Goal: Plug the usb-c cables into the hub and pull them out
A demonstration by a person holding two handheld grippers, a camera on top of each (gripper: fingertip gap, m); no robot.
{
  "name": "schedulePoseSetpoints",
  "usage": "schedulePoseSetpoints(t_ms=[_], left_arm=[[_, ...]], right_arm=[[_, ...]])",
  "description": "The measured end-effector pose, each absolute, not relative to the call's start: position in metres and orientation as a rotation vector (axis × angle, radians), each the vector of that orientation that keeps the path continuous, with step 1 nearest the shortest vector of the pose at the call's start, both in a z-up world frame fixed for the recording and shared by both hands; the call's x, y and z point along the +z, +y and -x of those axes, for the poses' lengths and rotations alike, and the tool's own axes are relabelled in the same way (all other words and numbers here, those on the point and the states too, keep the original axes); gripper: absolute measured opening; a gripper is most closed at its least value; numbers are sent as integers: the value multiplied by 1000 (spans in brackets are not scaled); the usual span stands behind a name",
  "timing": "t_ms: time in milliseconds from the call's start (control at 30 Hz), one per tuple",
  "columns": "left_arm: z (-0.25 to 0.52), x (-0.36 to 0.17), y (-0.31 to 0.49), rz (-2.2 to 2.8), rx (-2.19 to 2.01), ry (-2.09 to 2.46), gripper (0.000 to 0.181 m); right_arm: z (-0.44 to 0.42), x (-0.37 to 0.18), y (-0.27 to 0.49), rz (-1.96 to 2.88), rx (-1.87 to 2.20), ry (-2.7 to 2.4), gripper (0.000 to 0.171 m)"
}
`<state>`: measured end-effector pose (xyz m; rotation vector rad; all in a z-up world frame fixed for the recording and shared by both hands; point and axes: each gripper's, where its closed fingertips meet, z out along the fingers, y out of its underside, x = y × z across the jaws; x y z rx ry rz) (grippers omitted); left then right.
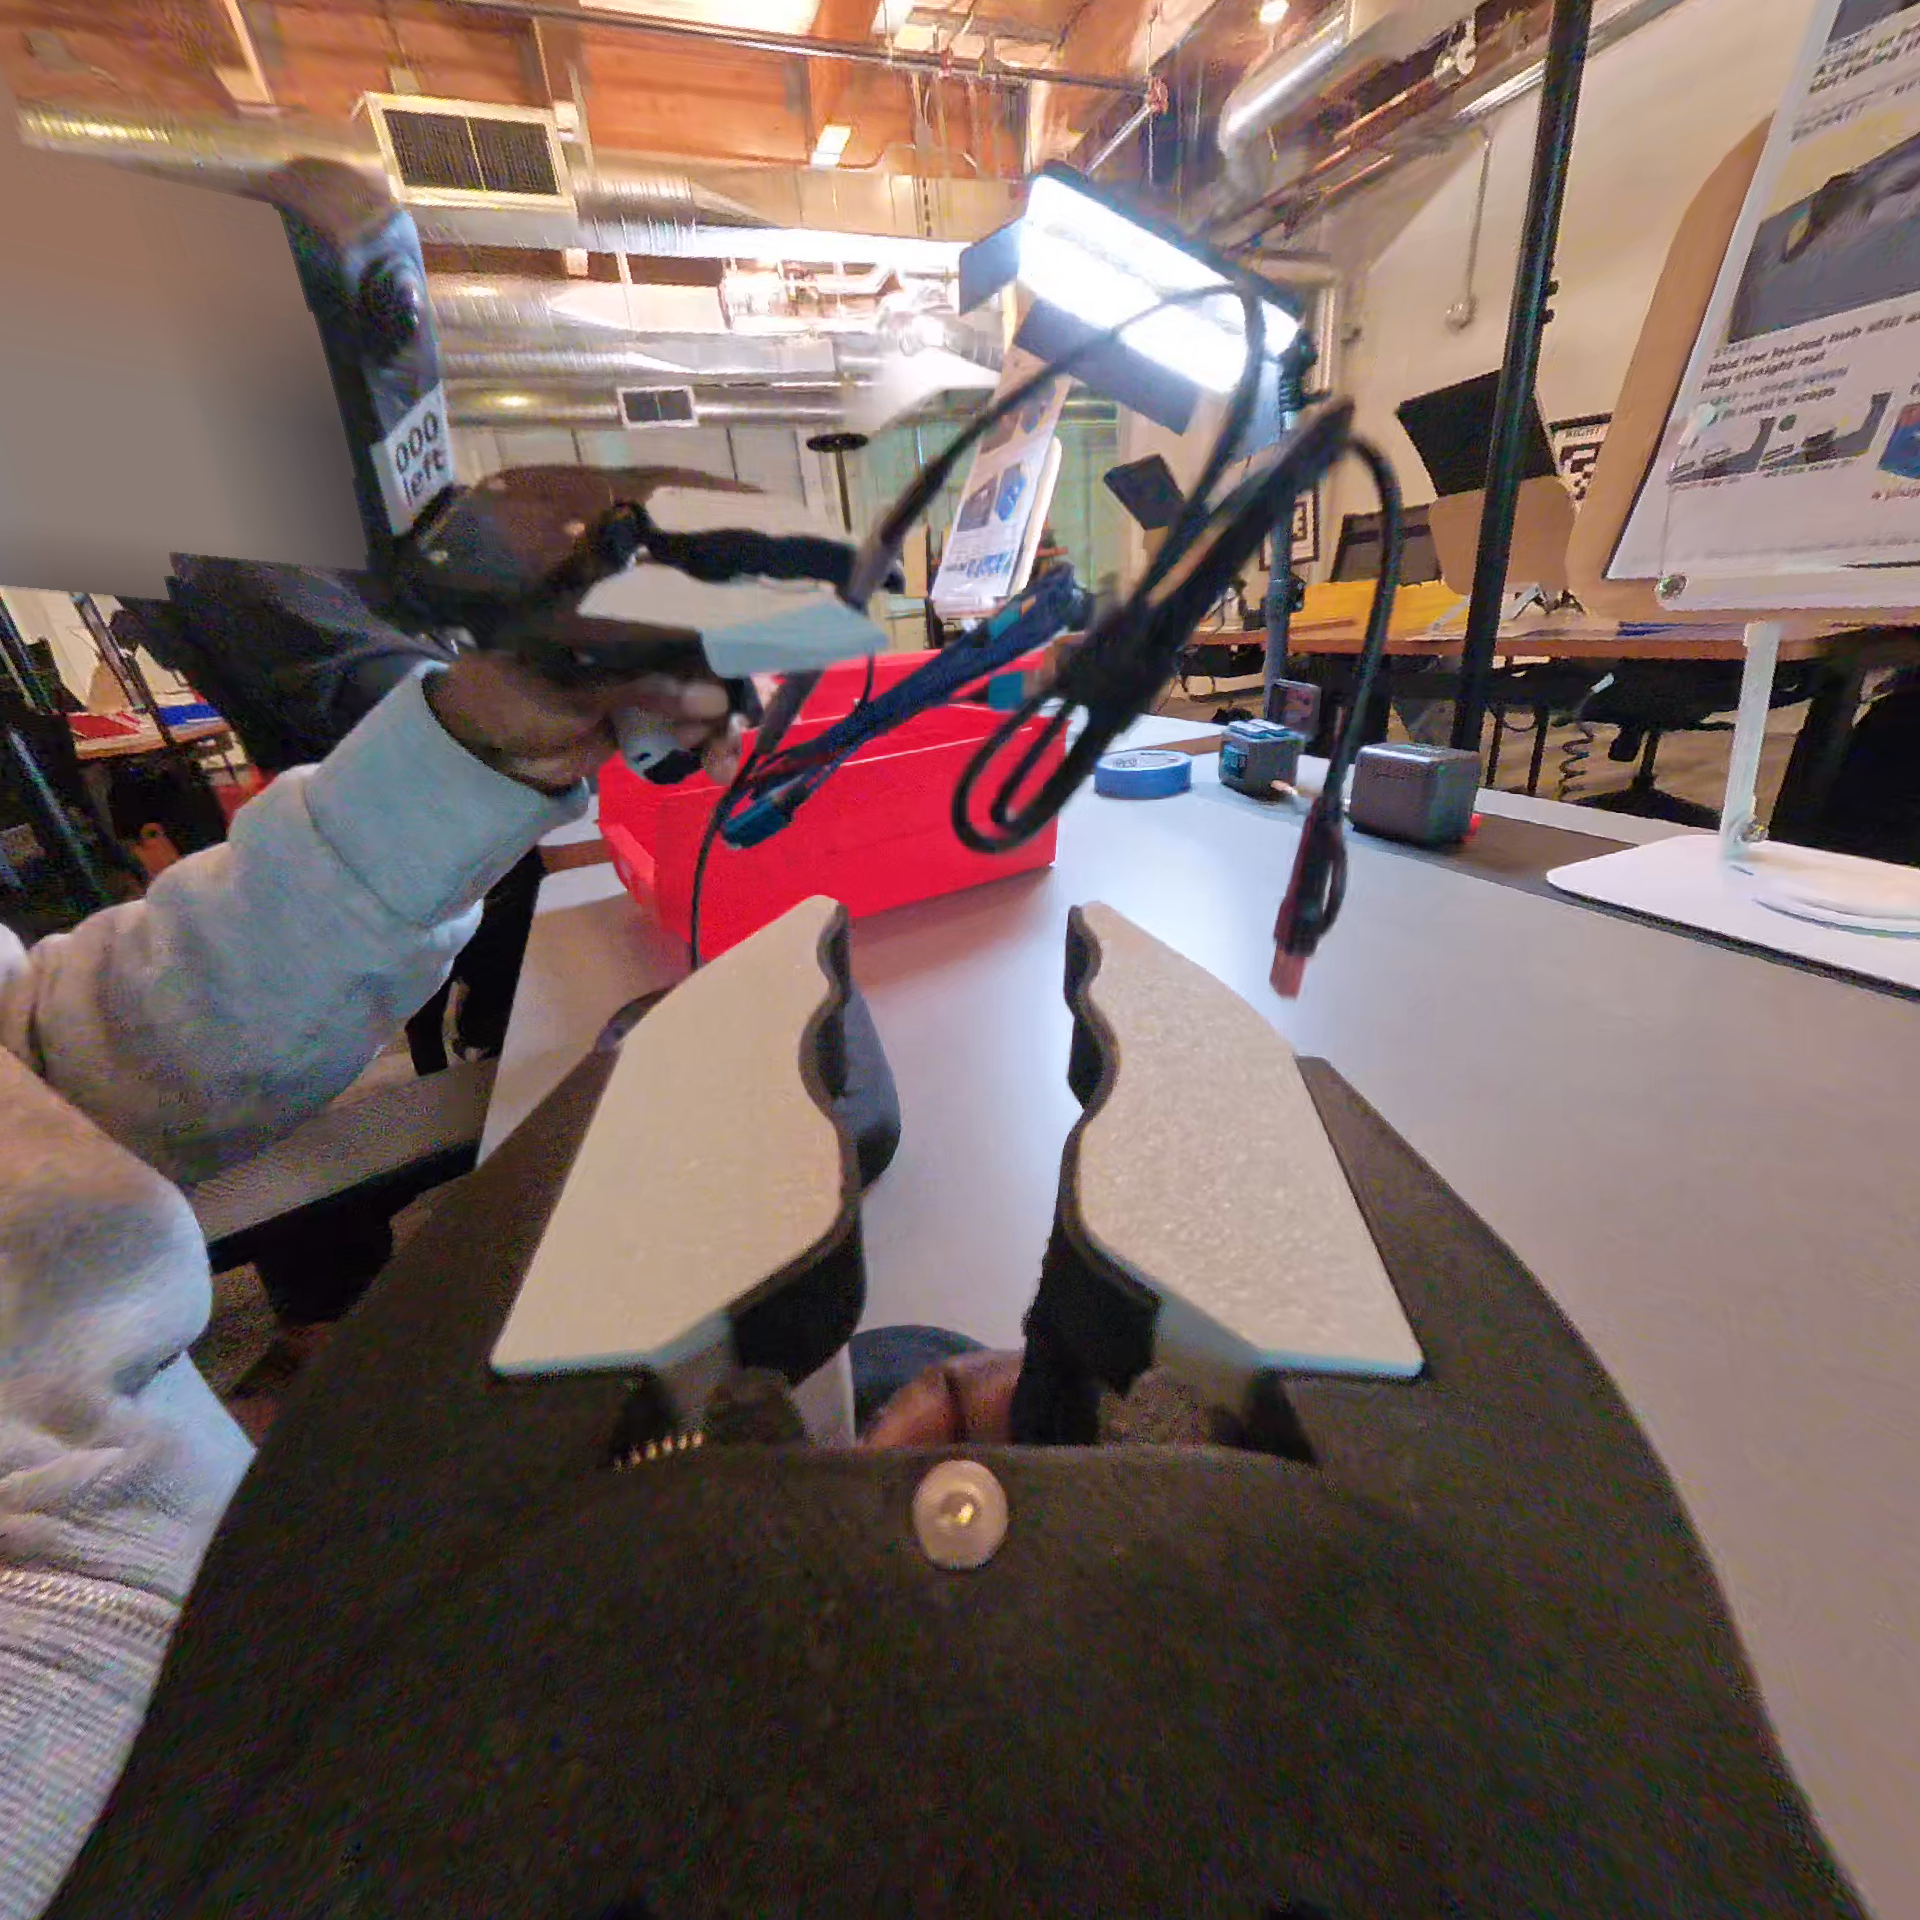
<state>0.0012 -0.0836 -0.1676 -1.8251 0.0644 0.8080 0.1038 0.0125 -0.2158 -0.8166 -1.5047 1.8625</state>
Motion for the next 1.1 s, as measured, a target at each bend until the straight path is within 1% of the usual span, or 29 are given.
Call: schedulePoseSetpoints(t_ms=[167, 267, 333, 500, 667, 800, 867, 900, 933, 1000, 1067, 1100], left_arm=[[-8, -225, -81, 1975, 876, 249, 24], [-16, -246, -82, 2006, 709, 212, 24], [-21, -258, -85, 2026, 674, 249, 24], [-31, -268, -87, 2035, 662, 390, 24], [-31, -271, -88, 2057, 680, 525, 24], [-35, -278, -86, 2087, 677, 651, 24], [-38, -284, -84, 2107, 694, 732, 25], [-40, -287, -83, 2116, 704, 762, 25], [-42, -290, -81, 2125, 709, 788, 25], [-47, -295, -79, 2142, 704, 837, 24], [-50, -297, -77, 2150, 701, 865, 24], [-51, -297, -76, 2149, 691, 872, 24]], right_arm=[[-101, -222, 14, 862, 1833, -1548, 32], [-95, -225, 15, 848, 1720, -1600, 32], [-92, -222, 15, 787, 1626, -1632, 32], [-86, -213, 9, 609, 1406, -1732, 33], [-81, -207, 1, 491, 1264, -1803, 39], [-75, -207, -10, 427, 1154, -1881, 55], [-66, -212, -14, 466, 1054, -1930, 74], [-64, -221, -19, 455, 994, -1998, 82], [-64, -232, -25, 432, 932, -2070, 84], [-64, -255, -34, 383, 791, -2197, 84], [-59, -273, -36, 340, 647, -2244, 73], [-57, -280, -36, 325, 592, -2253, 64]])
